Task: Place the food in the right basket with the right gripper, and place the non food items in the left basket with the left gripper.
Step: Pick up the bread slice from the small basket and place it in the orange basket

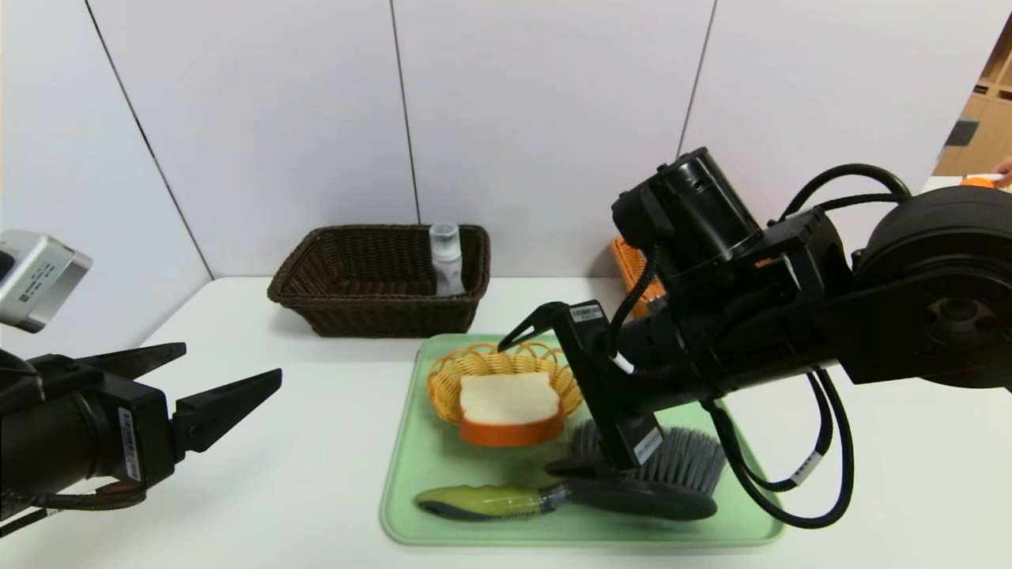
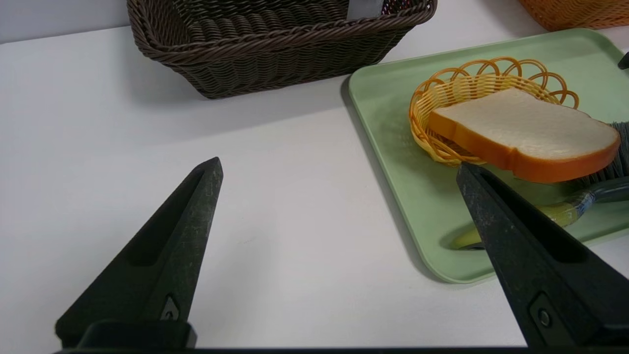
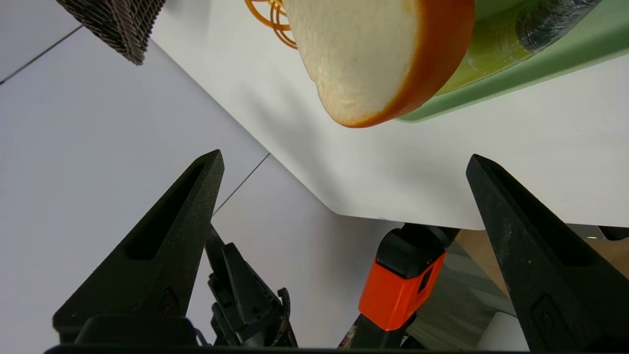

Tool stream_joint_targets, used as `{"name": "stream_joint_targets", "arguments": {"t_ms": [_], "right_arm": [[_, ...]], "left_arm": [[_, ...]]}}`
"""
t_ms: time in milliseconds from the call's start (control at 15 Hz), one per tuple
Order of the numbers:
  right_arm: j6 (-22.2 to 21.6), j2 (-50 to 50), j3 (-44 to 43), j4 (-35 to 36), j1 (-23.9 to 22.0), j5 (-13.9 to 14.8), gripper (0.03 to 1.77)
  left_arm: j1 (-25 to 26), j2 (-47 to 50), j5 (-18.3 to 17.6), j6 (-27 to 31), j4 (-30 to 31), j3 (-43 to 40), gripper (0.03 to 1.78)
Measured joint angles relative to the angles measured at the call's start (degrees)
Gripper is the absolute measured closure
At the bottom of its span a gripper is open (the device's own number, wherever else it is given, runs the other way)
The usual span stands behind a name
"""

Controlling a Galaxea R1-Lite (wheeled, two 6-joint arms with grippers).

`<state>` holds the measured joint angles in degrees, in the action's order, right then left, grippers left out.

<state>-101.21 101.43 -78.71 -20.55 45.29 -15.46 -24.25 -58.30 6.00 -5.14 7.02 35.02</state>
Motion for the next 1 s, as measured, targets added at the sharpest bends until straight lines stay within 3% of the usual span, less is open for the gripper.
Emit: {"name": "stream_joint_targets", "arguments": {"t_ms": [1000], "right_arm": [[-1.24, 3.01, 3.17, 5.67, 0.74, 0.11, 0.1]], "left_arm": [[0.0, -0.35, -0.13, 0.09, -0.06, 0.23, 0.12]]}}
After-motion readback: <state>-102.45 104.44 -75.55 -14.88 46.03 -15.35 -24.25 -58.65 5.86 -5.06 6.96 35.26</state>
